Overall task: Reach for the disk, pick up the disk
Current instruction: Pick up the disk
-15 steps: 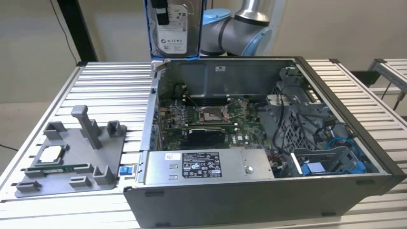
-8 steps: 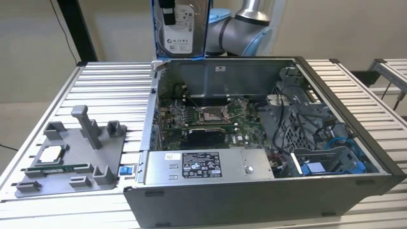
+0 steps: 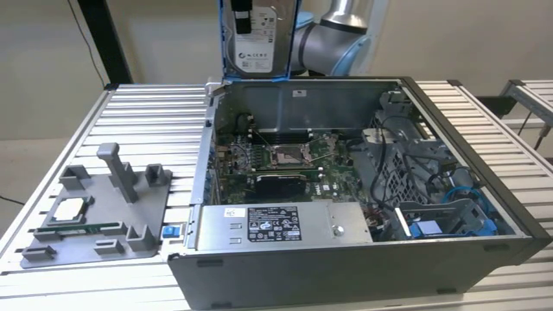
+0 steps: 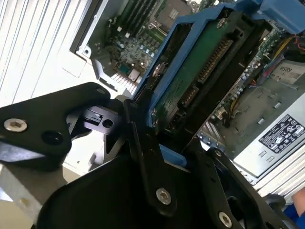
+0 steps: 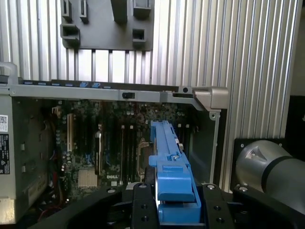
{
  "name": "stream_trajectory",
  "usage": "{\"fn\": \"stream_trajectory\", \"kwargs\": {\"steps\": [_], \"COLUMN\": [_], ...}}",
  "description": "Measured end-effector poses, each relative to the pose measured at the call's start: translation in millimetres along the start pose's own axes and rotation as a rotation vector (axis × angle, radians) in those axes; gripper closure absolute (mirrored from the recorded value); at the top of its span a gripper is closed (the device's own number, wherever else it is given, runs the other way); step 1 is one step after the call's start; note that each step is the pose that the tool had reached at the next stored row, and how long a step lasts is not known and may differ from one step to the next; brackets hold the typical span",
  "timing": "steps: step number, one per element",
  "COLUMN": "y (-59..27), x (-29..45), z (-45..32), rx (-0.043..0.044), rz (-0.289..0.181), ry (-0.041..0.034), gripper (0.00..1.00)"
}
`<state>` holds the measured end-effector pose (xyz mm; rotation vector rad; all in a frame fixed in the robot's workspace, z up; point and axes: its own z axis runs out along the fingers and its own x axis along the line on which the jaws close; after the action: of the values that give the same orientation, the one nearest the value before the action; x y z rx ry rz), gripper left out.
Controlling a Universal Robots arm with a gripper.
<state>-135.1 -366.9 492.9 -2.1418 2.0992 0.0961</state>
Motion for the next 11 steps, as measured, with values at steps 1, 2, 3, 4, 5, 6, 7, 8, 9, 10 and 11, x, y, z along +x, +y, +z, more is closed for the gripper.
{"fn": "stream_trajectory", "kwargs": {"steps": [1,2,3,4,5,6,7,8,9,10,11], "y": [-2.4,-4.7,-7.3,-9.4,-11.8,-14.1,-16.3,-18.5,-20.7,-22.9,-25.0], "x": [0.1,0.1,0.2,0.2,0.3,0.3,0.4,0.4,0.5,0.5,0.6], "z": [0.1,0.2,0.4,0.5,0.6,0.7,0.8,1.0,1.1,1.2,1.3], "rx": [-0.0001,0.0000,-0.0001,0.0000,0.0000,-0.0001,-0.0001,0.0000,0.0000,-0.0001,0.0000], "rz": [0.000,0.000,0.000,0.000,0.000,0.000,0.000,0.000,0.000,0.000,0.000], "ry": [0.0001,0.0001,0.0000,0.0000,0.0000,0.0001,0.0001,0.0000,0.0000,0.0001,0.0001], "gripper": [1.00,1.00,1.00,1.00,1.00,1.00,1.00,1.00,1.00,1.00,1.00]}}
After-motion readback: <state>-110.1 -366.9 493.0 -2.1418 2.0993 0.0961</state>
